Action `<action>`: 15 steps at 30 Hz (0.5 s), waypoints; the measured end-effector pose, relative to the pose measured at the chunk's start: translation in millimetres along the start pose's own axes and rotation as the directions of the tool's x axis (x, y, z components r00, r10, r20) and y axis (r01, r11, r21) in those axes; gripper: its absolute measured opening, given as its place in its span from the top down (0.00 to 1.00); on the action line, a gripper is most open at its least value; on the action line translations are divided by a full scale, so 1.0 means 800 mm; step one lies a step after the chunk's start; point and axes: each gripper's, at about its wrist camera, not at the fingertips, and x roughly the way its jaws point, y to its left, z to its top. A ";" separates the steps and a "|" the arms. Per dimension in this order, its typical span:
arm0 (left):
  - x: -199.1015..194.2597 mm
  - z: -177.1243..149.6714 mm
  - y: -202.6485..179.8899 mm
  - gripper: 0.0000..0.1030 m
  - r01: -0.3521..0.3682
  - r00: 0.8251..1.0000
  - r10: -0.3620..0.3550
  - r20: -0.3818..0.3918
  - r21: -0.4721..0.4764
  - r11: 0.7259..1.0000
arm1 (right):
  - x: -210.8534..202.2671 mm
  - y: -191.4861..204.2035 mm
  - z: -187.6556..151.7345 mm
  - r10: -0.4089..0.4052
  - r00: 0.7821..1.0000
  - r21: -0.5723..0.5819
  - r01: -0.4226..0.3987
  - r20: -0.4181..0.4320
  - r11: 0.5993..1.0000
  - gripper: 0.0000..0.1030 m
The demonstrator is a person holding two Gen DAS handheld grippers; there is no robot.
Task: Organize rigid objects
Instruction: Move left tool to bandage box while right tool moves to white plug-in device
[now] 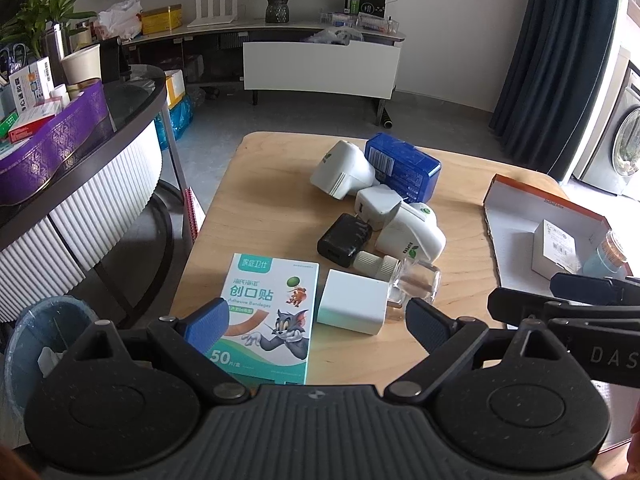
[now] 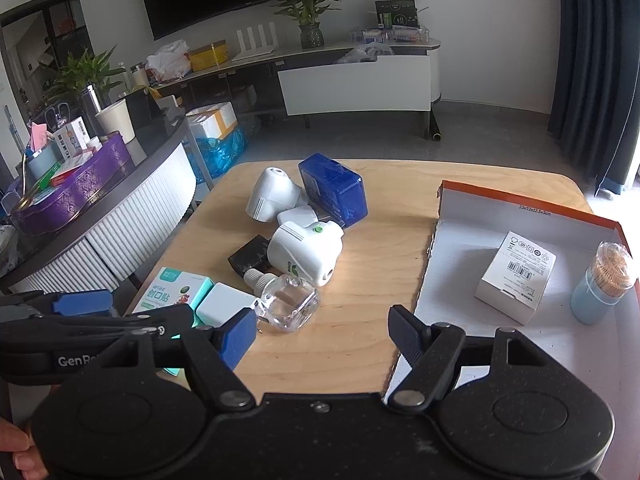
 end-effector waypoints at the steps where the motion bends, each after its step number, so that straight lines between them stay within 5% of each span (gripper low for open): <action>1: 0.000 -0.001 0.002 0.05 -0.001 1.000 0.001 -0.002 -0.003 1.000 | 0.002 0.001 0.000 0.002 1.000 -0.002 -0.002 -0.003 1.000 0.16; 15: 0.021 -0.014 0.028 0.04 -0.032 0.999 0.031 -0.033 -0.032 0.999 | 0.024 0.023 -0.006 0.024 0.999 -0.037 -0.025 -0.038 0.999 0.16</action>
